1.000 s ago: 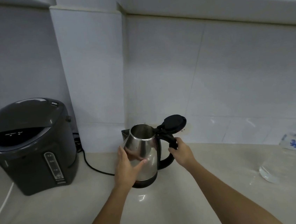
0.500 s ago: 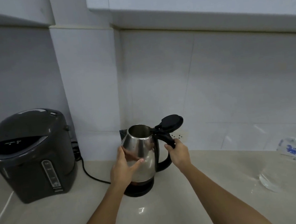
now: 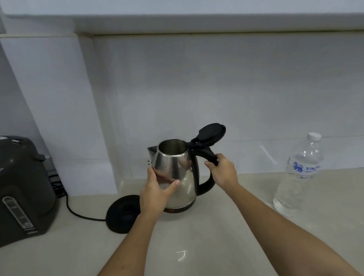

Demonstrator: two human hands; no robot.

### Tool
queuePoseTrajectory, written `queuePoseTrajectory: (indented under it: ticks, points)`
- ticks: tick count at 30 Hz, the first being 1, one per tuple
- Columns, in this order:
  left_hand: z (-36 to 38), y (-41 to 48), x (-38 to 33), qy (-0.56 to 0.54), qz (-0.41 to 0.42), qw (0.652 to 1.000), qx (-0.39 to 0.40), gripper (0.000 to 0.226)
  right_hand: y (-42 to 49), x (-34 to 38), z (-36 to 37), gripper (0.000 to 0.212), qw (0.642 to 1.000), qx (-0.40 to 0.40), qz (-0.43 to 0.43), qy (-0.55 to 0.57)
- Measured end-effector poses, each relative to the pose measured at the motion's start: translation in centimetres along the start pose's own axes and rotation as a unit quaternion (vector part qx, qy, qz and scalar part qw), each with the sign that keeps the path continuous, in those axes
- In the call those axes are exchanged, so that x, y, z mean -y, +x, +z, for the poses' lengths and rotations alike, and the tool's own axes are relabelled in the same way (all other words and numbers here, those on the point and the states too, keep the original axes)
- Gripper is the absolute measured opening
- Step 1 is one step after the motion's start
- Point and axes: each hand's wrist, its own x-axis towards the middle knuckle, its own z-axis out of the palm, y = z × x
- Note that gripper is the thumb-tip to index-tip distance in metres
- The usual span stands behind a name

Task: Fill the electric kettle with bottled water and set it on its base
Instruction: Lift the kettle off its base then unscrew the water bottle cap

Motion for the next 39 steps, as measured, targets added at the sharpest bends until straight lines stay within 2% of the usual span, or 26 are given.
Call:
queuePoseTrajectory:
  ticks: [5, 13, 29, 31, 33, 35, 36, 39]
  points:
    - [3.7, -2.5, -1.0, 0.005, -0.015, 0.999, 0.032, 0.077, -0.9, -4.3, -2.5, 0.028, 0.999, 0.004, 0.03, -0.013]
    - [7.8, -5.3, -1.5, 0.009, -0.038, 0.997, 0.063, 0.083, -2.0, -8.6, -4.7, 0.028, 0.998, 0.008, 0.05, -0.022]
    - [9.5, -7.0, -0.6, 0.016, -0.059, 0.995, 0.084, 0.094, -3.5, -11.9, -4.3, 0.027, 0.998, 0.008, 0.069, 0.01]
    - [9.7, -7.1, -0.8, 0.0, -0.063, 0.995, 0.074, 0.091, -3.3, -11.8, -4.9, 0.029, 0.996, 0.042, 0.075, 0.004]
    - [9.8, -7.5, -1.3, -0.021, -0.055, 0.997, 0.054, 0.092, -2.8, -11.8, -5.8, 0.035, 0.991, 0.108, 0.077, -0.034]
    - [9.8, -8.1, -2.6, -0.044, -0.028, 0.999, 0.009, 0.094, -2.2, -11.4, -7.5, 0.042, 0.987, 0.134, 0.051, -0.079]
    - [9.7, -8.2, -3.4, -0.056, -0.013, 0.998, -0.028, 0.089, -1.9, -11.0, -8.6, 0.041, 0.99, 0.112, 0.026, -0.083]
    - [9.4, -7.6, -7.4, -0.114, 0.021, 0.984, -0.135, 0.064, -1.2, -8.7, -13.2, 0.033, 0.997, -0.037, -0.055, -0.03]
